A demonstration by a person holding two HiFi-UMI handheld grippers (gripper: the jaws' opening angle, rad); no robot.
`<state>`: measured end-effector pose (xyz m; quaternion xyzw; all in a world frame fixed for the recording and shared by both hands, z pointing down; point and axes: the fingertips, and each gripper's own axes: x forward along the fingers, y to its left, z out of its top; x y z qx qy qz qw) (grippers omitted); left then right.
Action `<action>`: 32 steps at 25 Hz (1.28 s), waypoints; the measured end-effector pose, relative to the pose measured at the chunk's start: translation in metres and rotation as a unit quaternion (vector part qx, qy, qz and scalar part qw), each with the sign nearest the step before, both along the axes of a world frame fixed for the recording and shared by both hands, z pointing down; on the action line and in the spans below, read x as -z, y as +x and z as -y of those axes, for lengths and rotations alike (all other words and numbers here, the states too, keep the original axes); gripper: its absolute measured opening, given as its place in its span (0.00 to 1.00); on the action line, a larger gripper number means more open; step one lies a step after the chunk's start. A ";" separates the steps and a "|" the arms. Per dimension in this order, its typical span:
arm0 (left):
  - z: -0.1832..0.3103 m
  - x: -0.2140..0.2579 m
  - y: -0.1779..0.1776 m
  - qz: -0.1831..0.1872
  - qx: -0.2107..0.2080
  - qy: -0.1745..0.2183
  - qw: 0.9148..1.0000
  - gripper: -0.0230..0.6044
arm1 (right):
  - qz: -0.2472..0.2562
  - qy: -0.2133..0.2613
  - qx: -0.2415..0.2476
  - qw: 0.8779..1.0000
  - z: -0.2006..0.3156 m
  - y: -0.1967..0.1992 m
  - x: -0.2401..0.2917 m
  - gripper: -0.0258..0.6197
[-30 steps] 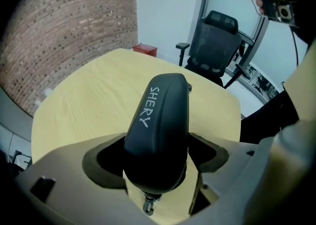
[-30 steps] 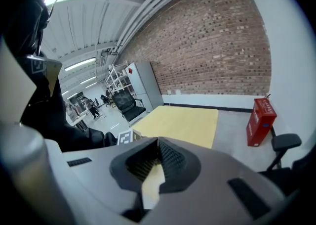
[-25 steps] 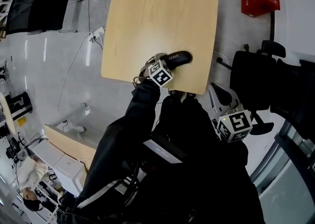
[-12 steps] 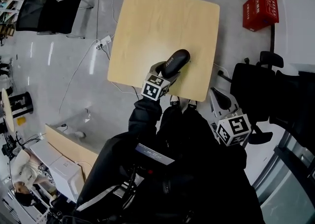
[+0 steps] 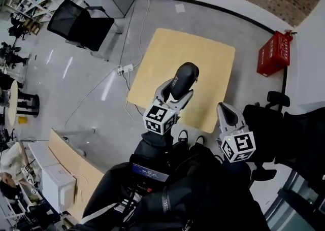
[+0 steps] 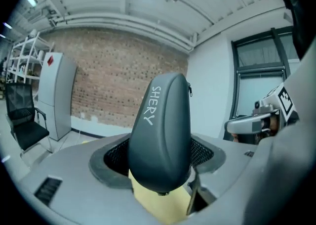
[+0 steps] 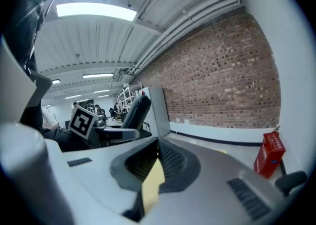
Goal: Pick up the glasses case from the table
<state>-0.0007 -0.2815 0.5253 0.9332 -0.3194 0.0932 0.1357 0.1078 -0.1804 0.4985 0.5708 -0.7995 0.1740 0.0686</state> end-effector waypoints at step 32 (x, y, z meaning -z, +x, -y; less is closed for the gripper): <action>-0.023 0.150 -0.050 -0.073 0.066 0.139 0.985 0.57 | -0.003 0.170 0.001 0.985 0.024 -0.022 0.116 0.05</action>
